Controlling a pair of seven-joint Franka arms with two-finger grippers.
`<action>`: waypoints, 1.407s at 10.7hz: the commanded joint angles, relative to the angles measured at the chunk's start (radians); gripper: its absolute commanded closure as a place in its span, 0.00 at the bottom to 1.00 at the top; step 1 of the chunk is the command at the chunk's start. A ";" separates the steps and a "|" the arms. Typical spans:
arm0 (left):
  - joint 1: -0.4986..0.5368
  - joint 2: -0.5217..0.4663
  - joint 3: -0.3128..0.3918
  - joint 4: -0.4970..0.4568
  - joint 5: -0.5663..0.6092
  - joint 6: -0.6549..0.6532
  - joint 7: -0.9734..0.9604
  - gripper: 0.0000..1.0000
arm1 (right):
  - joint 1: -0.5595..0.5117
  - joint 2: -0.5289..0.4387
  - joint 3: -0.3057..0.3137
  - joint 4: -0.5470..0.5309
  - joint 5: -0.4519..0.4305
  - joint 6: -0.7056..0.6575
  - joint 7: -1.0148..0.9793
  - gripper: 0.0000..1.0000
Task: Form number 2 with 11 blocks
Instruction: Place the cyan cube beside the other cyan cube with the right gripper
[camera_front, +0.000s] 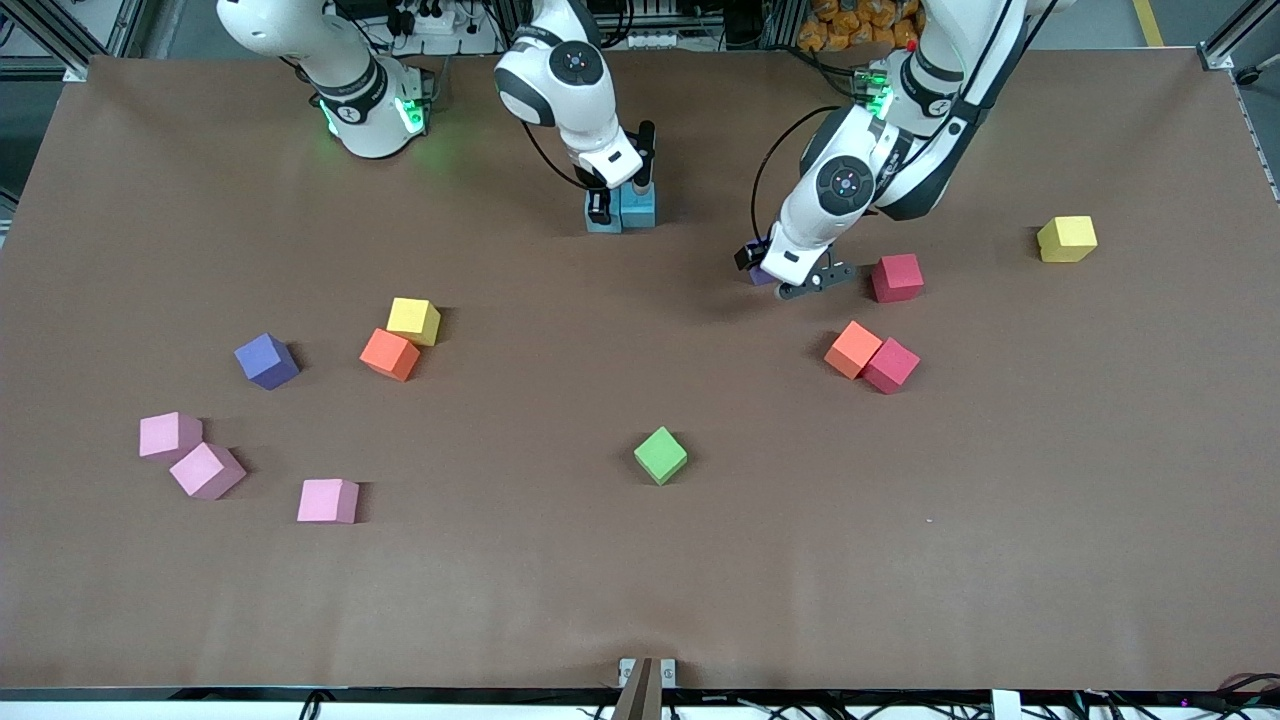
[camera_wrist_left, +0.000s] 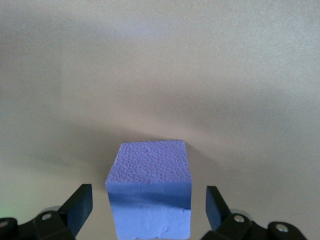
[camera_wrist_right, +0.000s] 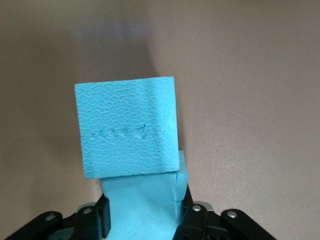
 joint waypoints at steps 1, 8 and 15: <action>-0.011 0.026 -0.003 -0.004 -0.026 0.043 -0.005 0.00 | 0.028 0.029 -0.010 0.001 -0.009 0.031 0.035 0.19; -0.023 0.040 -0.003 0.001 -0.044 0.062 -0.006 0.66 | 0.014 -0.045 -0.013 0.001 -0.011 -0.029 0.006 0.00; -0.079 -0.005 -0.004 0.033 -0.139 0.062 -0.229 0.66 | -0.092 -0.226 -0.152 0.021 -0.011 -0.284 -0.099 0.00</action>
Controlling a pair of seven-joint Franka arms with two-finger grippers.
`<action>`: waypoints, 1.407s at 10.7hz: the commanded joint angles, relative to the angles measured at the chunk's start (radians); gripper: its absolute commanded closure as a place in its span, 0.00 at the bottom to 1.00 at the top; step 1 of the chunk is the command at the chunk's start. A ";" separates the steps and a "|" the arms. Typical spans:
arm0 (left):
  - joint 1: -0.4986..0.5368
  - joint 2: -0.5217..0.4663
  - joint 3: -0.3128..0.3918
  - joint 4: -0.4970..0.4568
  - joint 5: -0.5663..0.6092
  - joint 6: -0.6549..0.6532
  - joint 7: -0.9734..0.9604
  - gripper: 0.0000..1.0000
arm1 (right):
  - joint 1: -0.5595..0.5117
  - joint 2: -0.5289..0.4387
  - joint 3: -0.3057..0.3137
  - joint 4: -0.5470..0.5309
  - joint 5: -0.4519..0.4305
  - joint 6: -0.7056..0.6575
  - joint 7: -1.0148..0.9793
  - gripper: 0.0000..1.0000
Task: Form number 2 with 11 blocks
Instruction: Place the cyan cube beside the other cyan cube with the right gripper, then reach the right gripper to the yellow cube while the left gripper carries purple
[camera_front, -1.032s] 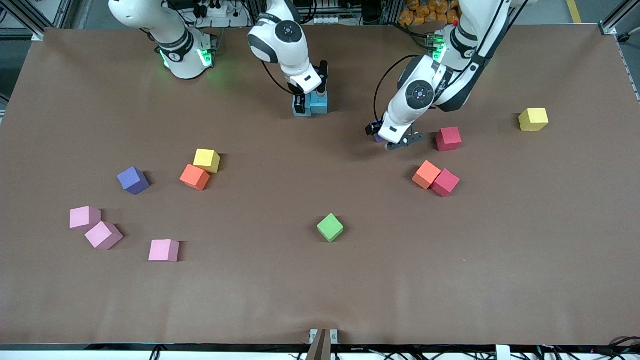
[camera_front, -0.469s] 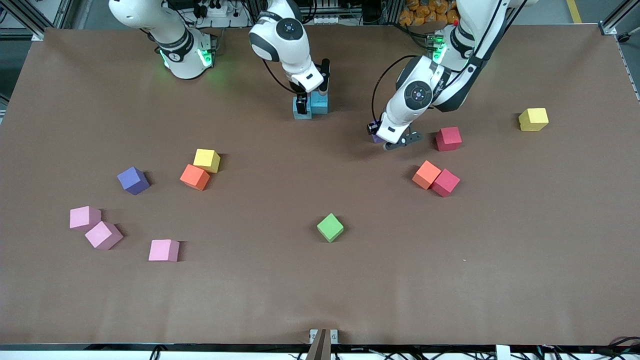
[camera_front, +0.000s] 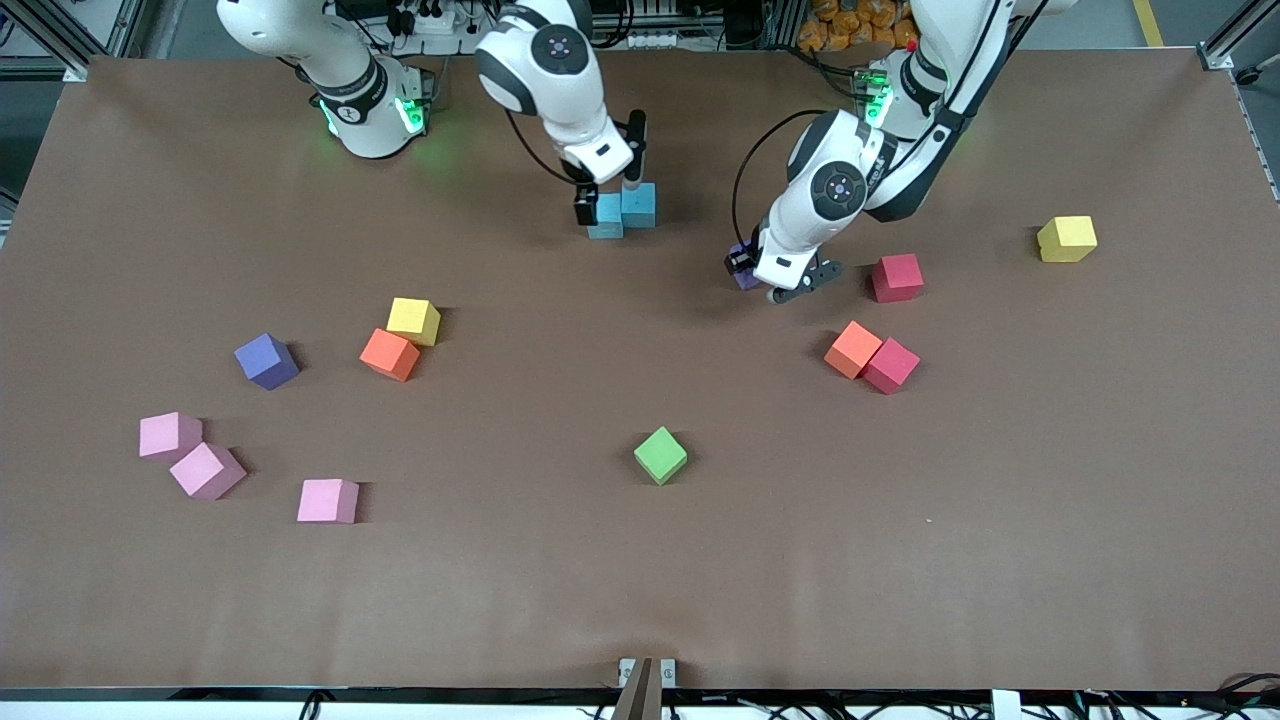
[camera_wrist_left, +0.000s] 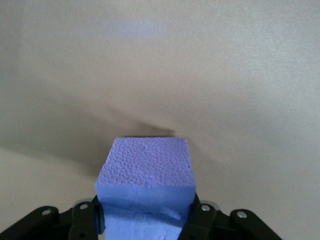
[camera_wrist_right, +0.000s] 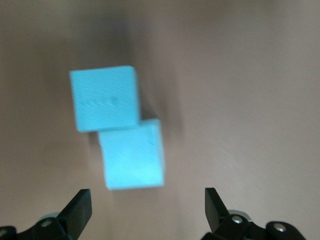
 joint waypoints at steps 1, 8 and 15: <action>-0.039 -0.050 -0.003 -0.003 -0.028 0.007 -0.120 0.67 | -0.125 -0.045 -0.031 0.011 -0.011 -0.047 -0.012 0.00; -0.064 -0.128 -0.089 0.043 -0.031 0.002 -0.576 0.68 | -0.605 -0.019 -0.080 0.182 -0.048 -0.204 -0.010 0.00; -0.093 -0.124 -0.110 0.080 -0.031 0.001 -0.770 0.72 | -0.765 -0.023 -0.050 0.208 0.009 -0.249 0.617 0.00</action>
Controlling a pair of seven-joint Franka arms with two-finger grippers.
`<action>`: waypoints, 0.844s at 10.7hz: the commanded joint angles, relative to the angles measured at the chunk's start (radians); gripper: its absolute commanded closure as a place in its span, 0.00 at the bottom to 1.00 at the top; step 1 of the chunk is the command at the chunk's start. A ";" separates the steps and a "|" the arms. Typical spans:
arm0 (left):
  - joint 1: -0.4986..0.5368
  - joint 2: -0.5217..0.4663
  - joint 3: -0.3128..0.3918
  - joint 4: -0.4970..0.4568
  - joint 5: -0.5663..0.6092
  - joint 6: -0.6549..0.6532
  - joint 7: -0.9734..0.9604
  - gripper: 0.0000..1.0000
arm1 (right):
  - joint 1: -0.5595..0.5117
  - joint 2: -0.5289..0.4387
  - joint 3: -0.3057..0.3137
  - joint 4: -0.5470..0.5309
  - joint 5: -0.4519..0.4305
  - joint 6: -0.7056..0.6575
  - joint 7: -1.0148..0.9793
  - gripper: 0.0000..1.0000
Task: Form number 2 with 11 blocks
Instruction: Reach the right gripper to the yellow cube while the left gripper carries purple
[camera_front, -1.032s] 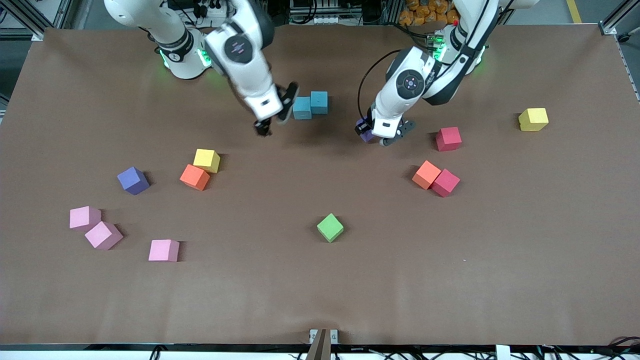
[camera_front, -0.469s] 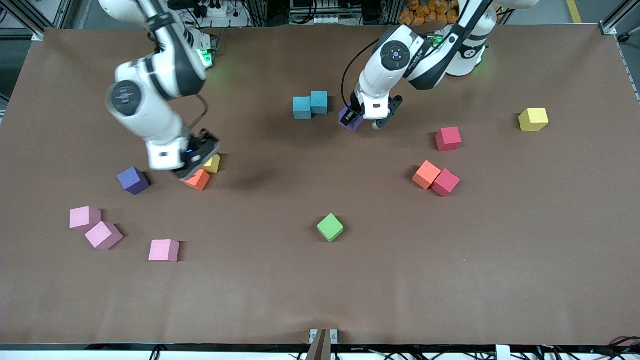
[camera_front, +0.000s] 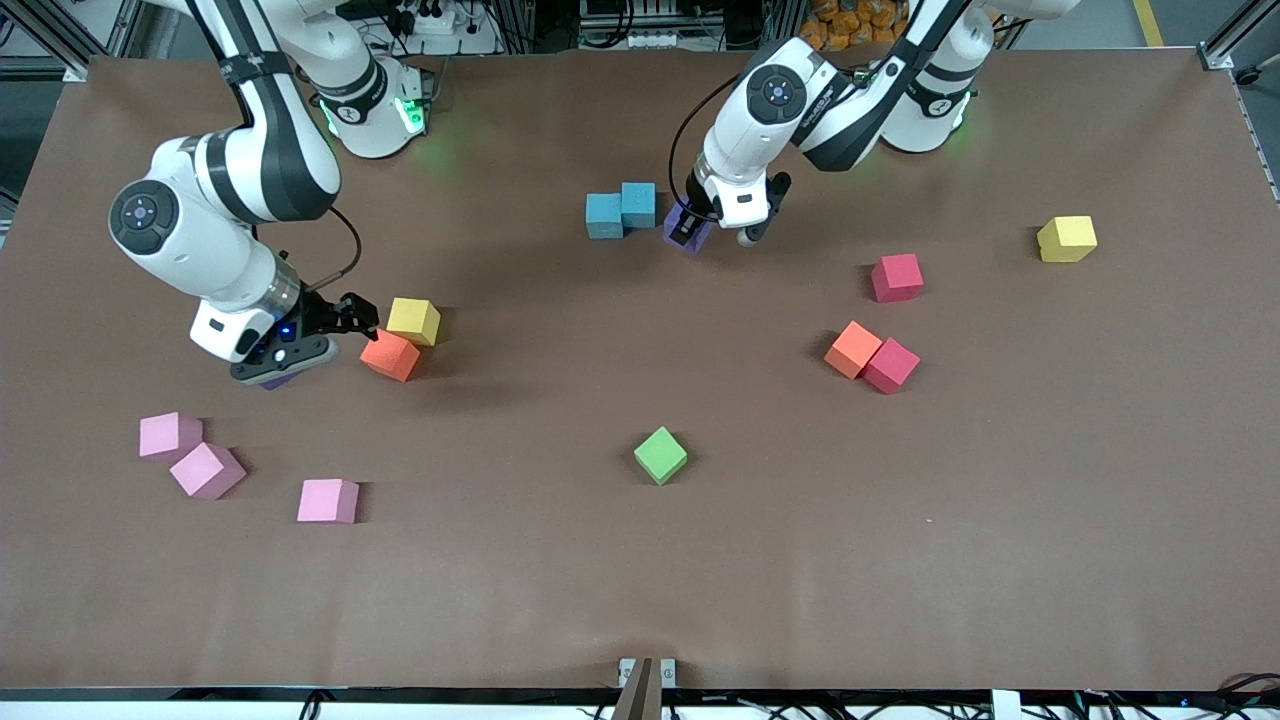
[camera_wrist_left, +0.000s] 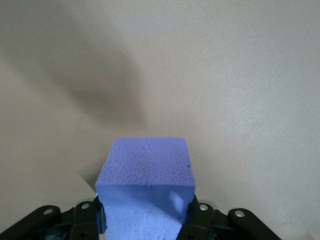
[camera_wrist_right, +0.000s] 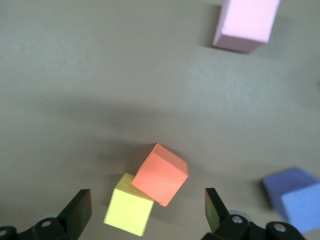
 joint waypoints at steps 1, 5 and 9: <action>-0.015 -0.009 -0.002 0.001 -0.025 0.001 -0.030 0.73 | -0.015 0.005 0.041 0.052 0.022 -0.087 0.240 0.00; -0.040 0.017 -0.002 0.041 -0.025 -0.001 -0.122 0.74 | -0.012 0.083 0.041 0.210 0.058 -0.322 0.368 0.00; -0.042 0.032 -0.020 0.039 -0.025 0.001 -0.227 0.74 | 0.017 0.112 0.043 0.211 0.067 -0.315 0.386 0.00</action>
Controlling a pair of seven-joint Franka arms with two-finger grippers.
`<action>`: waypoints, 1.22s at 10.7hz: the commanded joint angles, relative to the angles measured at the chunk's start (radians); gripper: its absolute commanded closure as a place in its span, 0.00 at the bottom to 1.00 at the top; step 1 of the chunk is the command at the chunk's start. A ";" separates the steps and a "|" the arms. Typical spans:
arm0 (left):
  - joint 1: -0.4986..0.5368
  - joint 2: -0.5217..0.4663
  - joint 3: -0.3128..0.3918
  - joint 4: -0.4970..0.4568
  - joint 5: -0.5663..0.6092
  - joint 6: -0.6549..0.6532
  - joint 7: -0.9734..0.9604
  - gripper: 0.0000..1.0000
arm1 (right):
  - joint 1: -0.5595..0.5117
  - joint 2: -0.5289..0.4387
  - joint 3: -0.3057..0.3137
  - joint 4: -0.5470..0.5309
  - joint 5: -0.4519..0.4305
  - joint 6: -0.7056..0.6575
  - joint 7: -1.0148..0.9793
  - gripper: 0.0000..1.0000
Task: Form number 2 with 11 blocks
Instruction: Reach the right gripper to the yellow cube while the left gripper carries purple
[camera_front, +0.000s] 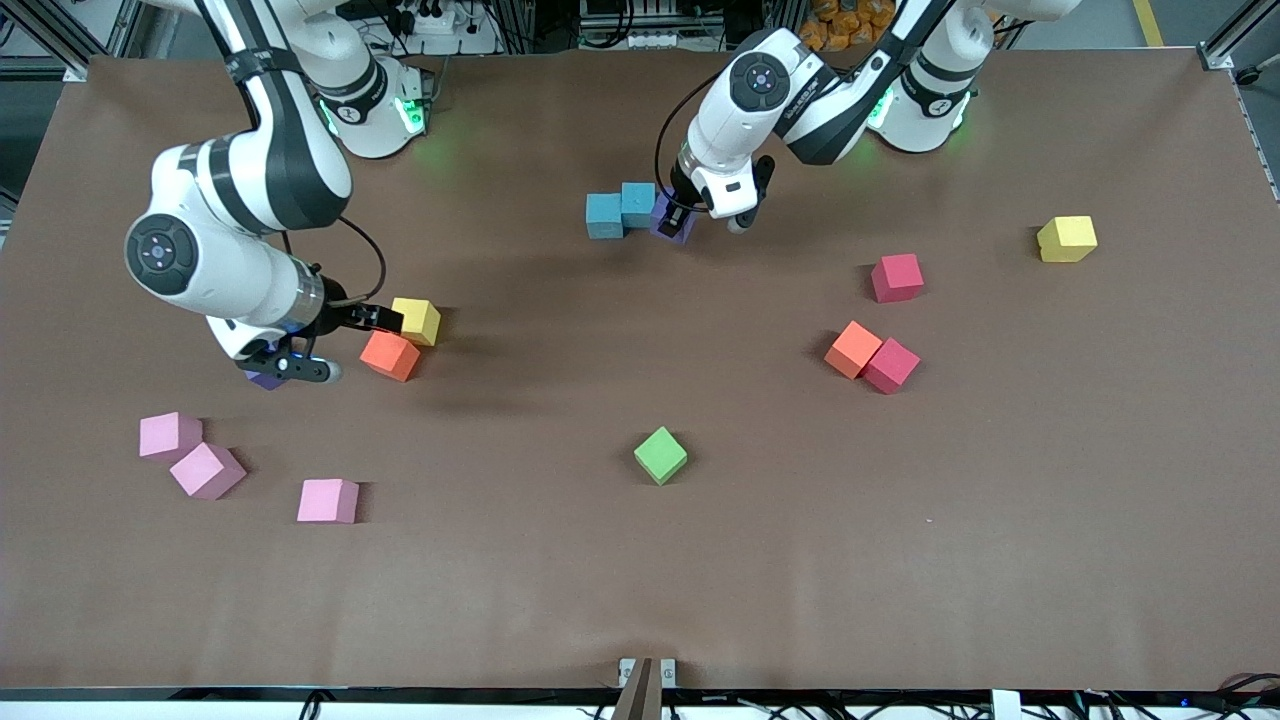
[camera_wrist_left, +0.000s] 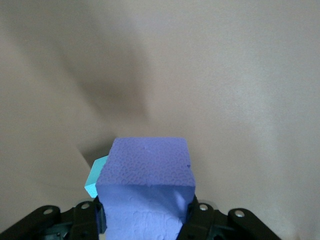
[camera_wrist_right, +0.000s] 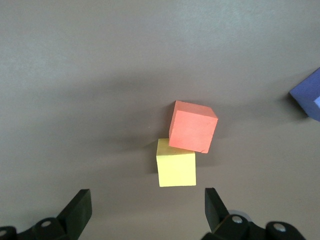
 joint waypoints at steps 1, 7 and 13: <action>0.010 0.016 -0.018 -0.005 -0.024 0.000 -0.088 0.74 | 0.006 0.040 0.003 0.018 0.016 -0.004 0.018 0.00; 0.053 0.048 -0.027 -0.036 -0.102 0.001 -0.245 0.76 | 0.015 0.073 0.005 -0.124 0.018 0.154 0.018 0.00; 0.052 0.074 -0.047 -0.073 -0.190 0.084 -0.254 0.76 | 0.026 0.068 0.009 -0.285 0.021 0.301 0.006 0.00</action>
